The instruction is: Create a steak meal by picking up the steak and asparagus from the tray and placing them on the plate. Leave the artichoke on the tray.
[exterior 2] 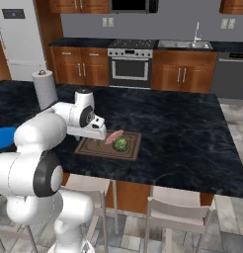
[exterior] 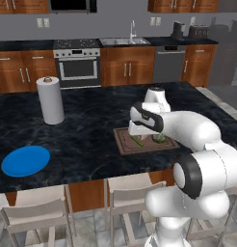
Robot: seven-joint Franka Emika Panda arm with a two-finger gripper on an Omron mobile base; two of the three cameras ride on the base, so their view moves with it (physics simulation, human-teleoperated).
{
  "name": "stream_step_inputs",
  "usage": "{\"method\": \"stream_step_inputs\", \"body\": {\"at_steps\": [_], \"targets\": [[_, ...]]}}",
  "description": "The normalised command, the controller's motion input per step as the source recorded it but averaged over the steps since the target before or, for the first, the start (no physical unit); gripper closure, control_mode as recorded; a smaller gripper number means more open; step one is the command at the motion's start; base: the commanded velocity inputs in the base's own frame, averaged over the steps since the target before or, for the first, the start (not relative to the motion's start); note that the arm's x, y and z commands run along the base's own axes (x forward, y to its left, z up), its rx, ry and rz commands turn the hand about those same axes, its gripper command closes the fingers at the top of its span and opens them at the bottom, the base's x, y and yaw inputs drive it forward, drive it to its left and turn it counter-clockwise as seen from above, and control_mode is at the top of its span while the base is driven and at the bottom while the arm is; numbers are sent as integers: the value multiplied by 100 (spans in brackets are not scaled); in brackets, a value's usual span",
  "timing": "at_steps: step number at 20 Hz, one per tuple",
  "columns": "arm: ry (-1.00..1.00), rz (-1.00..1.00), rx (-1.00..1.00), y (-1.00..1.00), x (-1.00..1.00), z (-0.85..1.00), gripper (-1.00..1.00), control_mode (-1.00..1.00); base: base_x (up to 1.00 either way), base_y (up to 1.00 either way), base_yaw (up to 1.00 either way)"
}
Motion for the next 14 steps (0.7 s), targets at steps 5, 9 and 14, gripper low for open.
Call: {"method": "stream_step_inputs", "body": {"at_steps": [5,9,14], "targets": [[0,0,0,0,31,-35,-100,-100,0,0,0],[0,0,0,0,24,-44,-100,-100,0,0,0],[0,0,0,-3,28,-40,-100,-100,0,0,0]]}}
